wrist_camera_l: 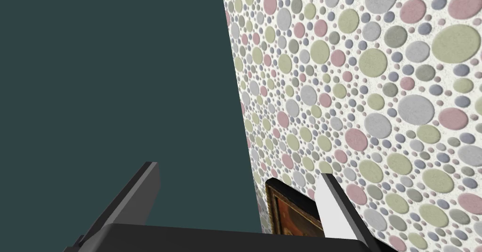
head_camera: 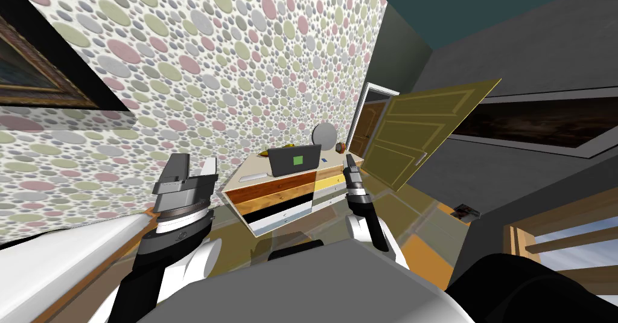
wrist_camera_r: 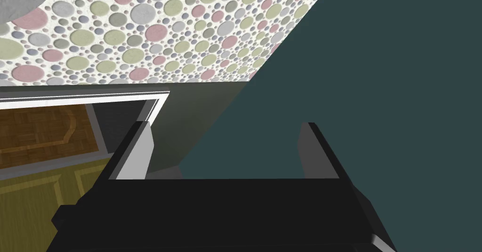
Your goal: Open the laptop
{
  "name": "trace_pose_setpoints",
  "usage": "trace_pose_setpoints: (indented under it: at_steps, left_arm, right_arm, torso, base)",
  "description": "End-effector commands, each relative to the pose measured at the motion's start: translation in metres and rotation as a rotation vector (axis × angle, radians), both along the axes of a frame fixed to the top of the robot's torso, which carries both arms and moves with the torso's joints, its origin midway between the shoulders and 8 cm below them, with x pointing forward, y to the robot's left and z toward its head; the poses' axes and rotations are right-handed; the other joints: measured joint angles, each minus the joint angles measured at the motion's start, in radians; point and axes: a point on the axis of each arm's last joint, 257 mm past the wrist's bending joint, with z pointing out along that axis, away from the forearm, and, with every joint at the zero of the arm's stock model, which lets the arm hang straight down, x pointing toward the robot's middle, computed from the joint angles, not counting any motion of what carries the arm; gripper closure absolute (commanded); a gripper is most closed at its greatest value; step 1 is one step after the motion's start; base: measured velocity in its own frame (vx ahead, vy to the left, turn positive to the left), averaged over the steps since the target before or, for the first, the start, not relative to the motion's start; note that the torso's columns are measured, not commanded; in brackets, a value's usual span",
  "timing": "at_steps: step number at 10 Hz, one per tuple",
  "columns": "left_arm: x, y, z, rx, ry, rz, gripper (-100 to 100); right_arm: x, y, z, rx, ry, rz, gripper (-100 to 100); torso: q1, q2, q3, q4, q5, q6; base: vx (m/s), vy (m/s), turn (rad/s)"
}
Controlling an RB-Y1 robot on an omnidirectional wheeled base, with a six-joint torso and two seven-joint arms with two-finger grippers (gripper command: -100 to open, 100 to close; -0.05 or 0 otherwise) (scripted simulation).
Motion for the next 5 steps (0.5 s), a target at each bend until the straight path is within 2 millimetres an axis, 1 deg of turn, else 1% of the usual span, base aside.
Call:
trace_pose_setpoints:
  at_steps: [1, 5]
  left_arm:
    - [0.0000, 0.0000, 0.0000, 0.000, 0.000, 0.000, 0]
    - [-0.0001, 0.0000, 0.0001, 0.000, 0.000, 0.000, 0]
  right_arm:
    - [0.0000, 0.0000, 0.0000, 0.000, 0.000, 0.000, 0]
    - [0.0000, 0.0000, 0.0001, 0.000, 0.000, 0.000, 0]
  torso:
    - [0.000, 0.040, -0.082, 0.041, 0.000, 0.000]
    - [0.000, 0.322, -0.644, 0.322, 0.000, 0.000]
  base:
    - [0.000, 0.000, 0.000]
    - [0.000, 0.000, 0.000]
